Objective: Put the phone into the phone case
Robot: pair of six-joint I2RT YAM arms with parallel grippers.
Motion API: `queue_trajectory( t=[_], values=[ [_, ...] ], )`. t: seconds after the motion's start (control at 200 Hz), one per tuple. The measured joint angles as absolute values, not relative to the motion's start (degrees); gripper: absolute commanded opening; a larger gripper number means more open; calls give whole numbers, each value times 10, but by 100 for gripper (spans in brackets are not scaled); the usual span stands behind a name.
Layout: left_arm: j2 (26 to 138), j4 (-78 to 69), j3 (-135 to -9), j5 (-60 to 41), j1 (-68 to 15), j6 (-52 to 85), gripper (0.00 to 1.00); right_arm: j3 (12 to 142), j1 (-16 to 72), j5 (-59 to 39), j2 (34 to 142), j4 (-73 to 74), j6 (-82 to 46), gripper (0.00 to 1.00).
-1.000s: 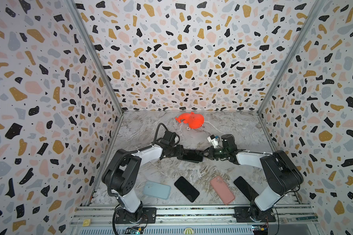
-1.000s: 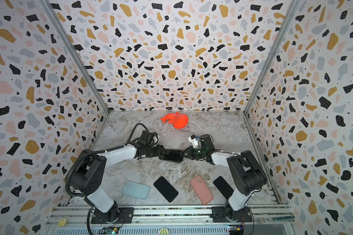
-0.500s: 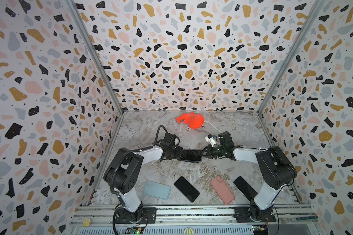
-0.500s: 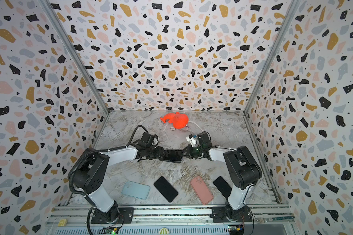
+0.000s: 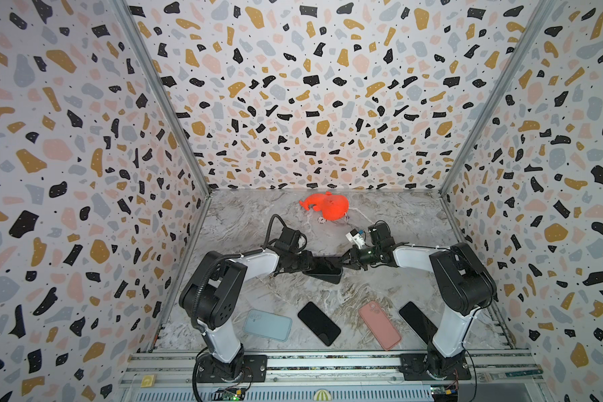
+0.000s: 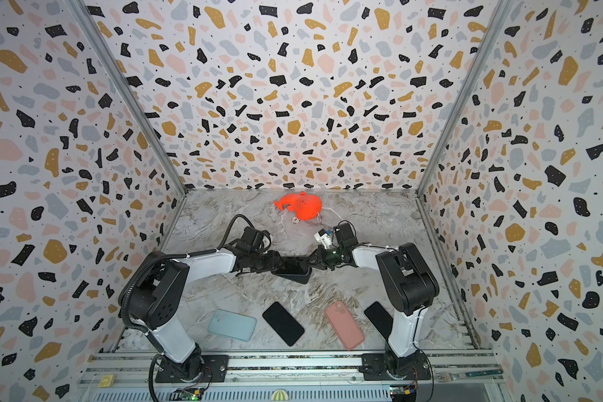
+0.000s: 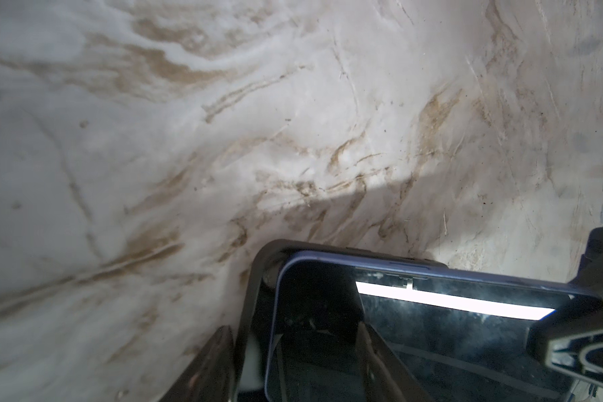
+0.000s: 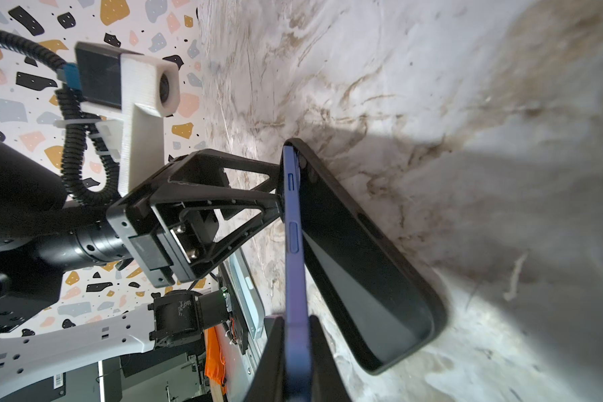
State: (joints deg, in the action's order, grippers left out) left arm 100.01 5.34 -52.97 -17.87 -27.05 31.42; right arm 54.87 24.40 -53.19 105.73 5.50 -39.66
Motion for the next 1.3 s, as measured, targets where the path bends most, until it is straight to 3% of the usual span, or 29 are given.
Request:
queue_trajectory(
  t=[0.255, 0.621, 1.301],
  values=[
    [991, 48, -518, -177, -270, 322, 56, 558, 237, -556, 1079, 38, -428, 1],
    [990, 34, -507, -176, -270, 327, 51, 526, 260, -502, 1037, 65, -494, 0],
    [984, 10, -489, -175, -267, 341, 45, 510, 269, -496, 1054, 128, -535, 0]
  ],
)
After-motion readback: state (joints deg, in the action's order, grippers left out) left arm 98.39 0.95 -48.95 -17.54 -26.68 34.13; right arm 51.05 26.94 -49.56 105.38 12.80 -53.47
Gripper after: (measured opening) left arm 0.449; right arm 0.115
